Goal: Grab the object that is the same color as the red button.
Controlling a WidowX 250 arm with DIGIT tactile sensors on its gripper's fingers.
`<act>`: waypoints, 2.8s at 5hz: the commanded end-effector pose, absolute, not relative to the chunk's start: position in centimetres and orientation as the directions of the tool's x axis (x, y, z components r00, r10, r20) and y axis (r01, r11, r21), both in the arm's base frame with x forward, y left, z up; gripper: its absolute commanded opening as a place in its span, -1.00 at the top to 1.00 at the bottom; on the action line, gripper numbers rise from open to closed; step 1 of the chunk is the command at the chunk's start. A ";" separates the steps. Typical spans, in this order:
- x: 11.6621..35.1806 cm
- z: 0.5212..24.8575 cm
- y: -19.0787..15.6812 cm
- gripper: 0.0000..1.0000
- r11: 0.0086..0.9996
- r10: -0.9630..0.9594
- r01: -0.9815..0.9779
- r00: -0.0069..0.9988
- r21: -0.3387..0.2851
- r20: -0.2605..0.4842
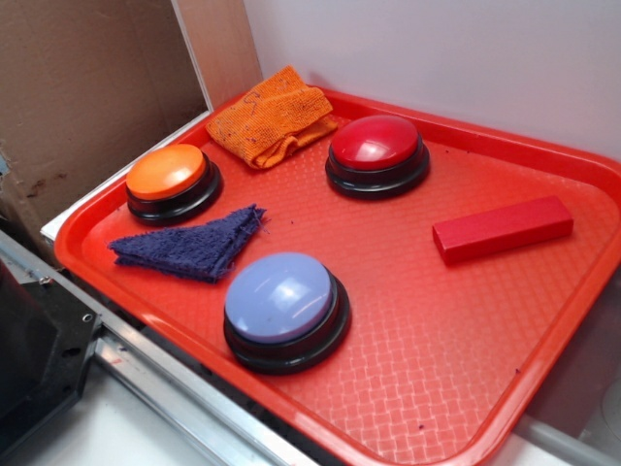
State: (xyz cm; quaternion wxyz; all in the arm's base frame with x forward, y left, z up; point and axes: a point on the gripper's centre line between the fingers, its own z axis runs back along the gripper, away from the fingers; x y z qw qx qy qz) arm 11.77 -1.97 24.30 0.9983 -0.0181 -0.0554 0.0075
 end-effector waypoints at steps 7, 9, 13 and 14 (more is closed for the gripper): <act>26.2 21.0 -10.4 -1.00 0.953 -0.283 0.279 0.959 -0.118 -0.014; 26.2 21.0 -10.4 -1.00 0.953 -0.283 0.279 0.959 -0.118 -0.014; 30.5 12.2 -11.6 -1.00 0.879 -0.471 0.459 0.878 -0.127 -0.082; 32.8 10.5 -14.6 -1.00 0.826 -0.559 0.544 0.823 -0.145 -0.097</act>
